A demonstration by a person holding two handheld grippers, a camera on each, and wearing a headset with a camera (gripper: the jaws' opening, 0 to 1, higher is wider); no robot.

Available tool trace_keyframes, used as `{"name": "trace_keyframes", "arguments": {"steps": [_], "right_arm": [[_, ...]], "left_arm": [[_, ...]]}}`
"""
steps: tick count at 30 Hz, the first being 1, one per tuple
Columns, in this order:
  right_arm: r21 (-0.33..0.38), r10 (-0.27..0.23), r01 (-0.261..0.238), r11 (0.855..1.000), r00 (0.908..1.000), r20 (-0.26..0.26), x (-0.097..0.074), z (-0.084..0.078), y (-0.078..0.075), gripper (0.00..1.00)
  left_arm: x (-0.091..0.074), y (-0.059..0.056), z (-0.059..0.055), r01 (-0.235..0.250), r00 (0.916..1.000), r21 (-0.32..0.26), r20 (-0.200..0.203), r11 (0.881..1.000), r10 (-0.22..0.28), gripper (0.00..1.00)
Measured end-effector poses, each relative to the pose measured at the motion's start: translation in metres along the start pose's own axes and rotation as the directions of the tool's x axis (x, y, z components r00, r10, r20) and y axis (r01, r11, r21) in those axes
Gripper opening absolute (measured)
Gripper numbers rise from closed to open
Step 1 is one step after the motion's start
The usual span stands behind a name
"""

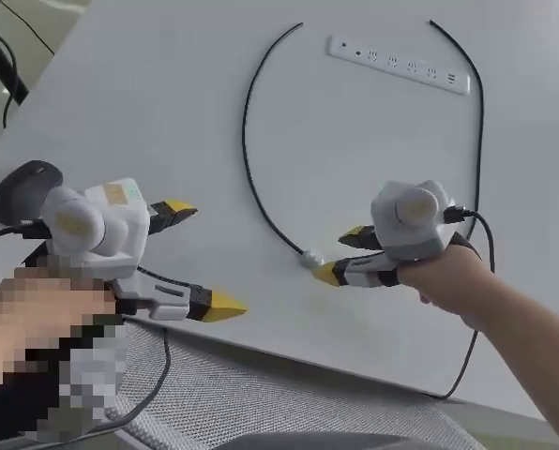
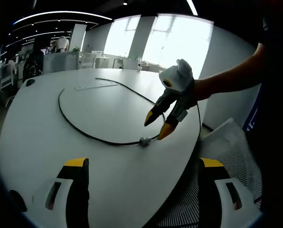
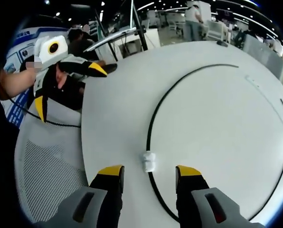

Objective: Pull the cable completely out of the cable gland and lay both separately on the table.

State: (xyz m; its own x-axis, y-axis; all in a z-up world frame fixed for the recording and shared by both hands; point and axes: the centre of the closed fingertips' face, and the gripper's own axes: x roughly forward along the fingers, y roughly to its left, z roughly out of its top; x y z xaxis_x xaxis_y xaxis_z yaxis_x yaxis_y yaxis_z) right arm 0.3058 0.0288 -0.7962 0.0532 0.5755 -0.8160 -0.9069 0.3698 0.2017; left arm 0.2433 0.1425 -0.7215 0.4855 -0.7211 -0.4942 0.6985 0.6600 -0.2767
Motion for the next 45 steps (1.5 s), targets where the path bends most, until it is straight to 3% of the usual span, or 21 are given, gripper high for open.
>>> {"name": "trace_keyframes", "arguments": {"steps": [10, 23, 39, 45], "right_arm": [[-0.024, 0.001, -0.003, 1.000, 0.9981, -0.062, 0.012, -0.006, -0.001, 0.30], [-0.070, 0.013, -0.021, 0.997, 0.9943, -0.106, 0.019, -0.008, 0.005, 0.15], [-0.090, 0.002, -0.014, 0.996, 0.9917, -0.129, 0.023, -0.010, 0.005, 0.09], [-0.101, -0.020, 0.007, 0.995, 0.9913, -0.130, 0.022, -0.010, 0.004, 0.08]], "left_arm": [[-0.002, 0.000, -0.004, -0.001, 1.0000, -0.003, 0.000, 1.000, 0.001, 0.95], [-0.004, 0.000, -0.006, -0.002, 1.0000, -0.010, -0.002, 1.000, 0.002, 0.94], [-0.006, -0.004, -0.009, -0.001, 1.0000, -0.017, -0.004, 1.000, 0.001, 0.93], [-0.005, -0.006, -0.005, 0.004, 1.0000, -0.015, 0.002, 1.000, -0.004, 0.93]]}}
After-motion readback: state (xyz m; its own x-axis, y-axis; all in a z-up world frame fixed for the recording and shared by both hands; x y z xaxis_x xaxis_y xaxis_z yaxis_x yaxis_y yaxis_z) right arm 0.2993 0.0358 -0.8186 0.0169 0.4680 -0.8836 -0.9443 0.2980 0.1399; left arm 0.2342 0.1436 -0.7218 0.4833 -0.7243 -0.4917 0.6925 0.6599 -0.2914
